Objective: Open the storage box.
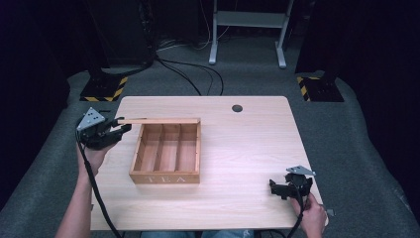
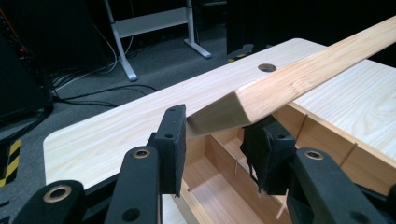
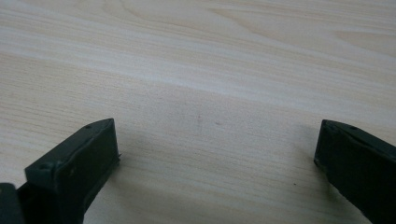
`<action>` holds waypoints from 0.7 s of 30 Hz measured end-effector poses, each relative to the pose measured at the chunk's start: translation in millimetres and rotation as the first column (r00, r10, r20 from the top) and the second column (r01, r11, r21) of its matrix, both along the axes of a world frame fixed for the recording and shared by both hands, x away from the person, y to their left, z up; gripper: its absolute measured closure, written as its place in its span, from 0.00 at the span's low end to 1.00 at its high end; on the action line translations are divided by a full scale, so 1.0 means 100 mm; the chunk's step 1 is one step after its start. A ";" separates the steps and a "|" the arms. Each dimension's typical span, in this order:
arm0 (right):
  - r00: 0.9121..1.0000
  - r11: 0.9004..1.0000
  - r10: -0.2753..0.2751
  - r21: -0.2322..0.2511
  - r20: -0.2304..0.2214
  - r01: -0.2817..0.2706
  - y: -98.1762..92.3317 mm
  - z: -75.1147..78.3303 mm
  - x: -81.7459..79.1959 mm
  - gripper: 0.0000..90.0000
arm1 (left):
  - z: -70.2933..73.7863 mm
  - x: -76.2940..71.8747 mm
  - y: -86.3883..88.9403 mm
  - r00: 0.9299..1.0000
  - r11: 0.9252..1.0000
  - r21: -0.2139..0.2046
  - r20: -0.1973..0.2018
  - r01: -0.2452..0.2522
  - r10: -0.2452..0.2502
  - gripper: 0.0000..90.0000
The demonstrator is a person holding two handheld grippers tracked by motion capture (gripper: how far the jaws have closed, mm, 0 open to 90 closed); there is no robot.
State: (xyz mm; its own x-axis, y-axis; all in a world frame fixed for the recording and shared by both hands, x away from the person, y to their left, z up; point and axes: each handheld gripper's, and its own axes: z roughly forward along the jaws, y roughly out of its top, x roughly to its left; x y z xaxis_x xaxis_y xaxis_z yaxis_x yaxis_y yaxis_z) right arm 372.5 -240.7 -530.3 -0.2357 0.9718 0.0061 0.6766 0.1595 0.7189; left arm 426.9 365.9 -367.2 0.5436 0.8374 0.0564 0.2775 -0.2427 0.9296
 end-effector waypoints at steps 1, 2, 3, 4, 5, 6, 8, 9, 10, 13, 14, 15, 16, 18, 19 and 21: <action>1.000 1.000 0.000 0.000 0.000 0.000 0.00 0.00 0.00 0.00 | -0.03 -0.02 0.00 1.000 1.000 -0.004 -0.003 0.003 -0.003 0.66; 1.000 1.000 -0.003 0.002 0.000 0.003 0.00 0.00 0.00 0.00 | -0.04 -0.04 0.00 1.000 1.000 -0.004 0.000 0.003 -0.003 0.66; 1.000 1.000 -0.002 0.001 0.001 0.002 0.00 0.00 0.00 0.00 | -0.06 -0.06 0.00 1.000 1.000 -0.002 -0.001 0.002 -0.002 0.65; 1.000 1.000 -0.005 0.003 0.002 0.005 0.00 0.00 0.00 0.00 | -0.08 -0.08 0.00 1.000 1.000 -0.003 -0.001 0.002 -0.002 0.65; 1.000 1.000 0.000 0.000 0.000 0.000 0.00 0.00 0.00 0.00 | -0.10 -0.09 0.00 1.000 1.000 -0.002 -0.002 0.002 -0.002 0.65; 1.000 1.000 0.000 0.000 0.000 0.000 0.00 0.00 0.00 0.00 | -0.11 -0.11 0.00 1.000 1.000 -0.001 0.000 0.002 -0.002 0.65; 1.000 1.000 0.000 0.000 0.000 0.000 0.00 0.00 0.00 0.00 | -0.14 -0.13 0.00 1.000 1.000 -0.005 0.002 -0.001 0.001 0.65; 1.000 1.000 -0.002 0.001 0.000 0.002 0.00 0.00 0.00 0.00 | -0.16 -0.15 0.00 1.000 1.000 -0.007 0.002 -0.002 0.002 0.65; 1.000 1.000 0.000 0.000 0.000 0.000 0.00 0.00 0.00 0.00 | -0.17 -0.16 0.00 1.000 1.000 -0.007 0.003 -0.003 0.003 0.65; 1.000 1.000 0.001 0.000 0.000 -0.001 0.00 0.00 0.00 0.00 | -0.23 -0.20 0.00 1.000 1.000 -0.005 0.000 -0.001 0.001 0.65; 1.000 1.000 -0.003 0.002 0.001 0.003 0.00 0.00 0.00 0.00 | -0.24 -0.22 0.00 1.000 1.000 -0.006 0.000 -0.003 0.003 0.65; 1.000 1.000 0.000 0.000 0.000 0.000 0.00 0.00 0.00 0.00 | -0.26 -0.23 0.00 1.000 1.000 -0.007 -0.001 -0.005 0.005 0.65; 1.000 1.000 -0.004 0.003 0.001 0.004 0.00 0.00 0.00 0.00 | -0.28 -0.25 0.00 1.000 1.000 -0.001 -0.001 -0.005 0.005 0.65; 1.000 1.000 0.000 0.000 0.000 0.000 0.00 0.00 0.00 0.00 | -0.31 -0.28 0.00 1.000 1.000 -0.008 0.000 -0.008 0.008 0.65; 1.000 1.000 0.000 0.000 0.000 0.000 0.00 0.00 0.00 0.00 | -0.34 -0.30 0.00 1.000 1.000 -0.008 -0.004 -0.009 0.009 0.65; 1.000 1.000 0.000 0.000 0.000 0.000 0.00 0.00 0.00 0.00 | -0.38 -0.32 0.00 1.000 1.000 -0.012 -0.003 -0.009 0.009 0.65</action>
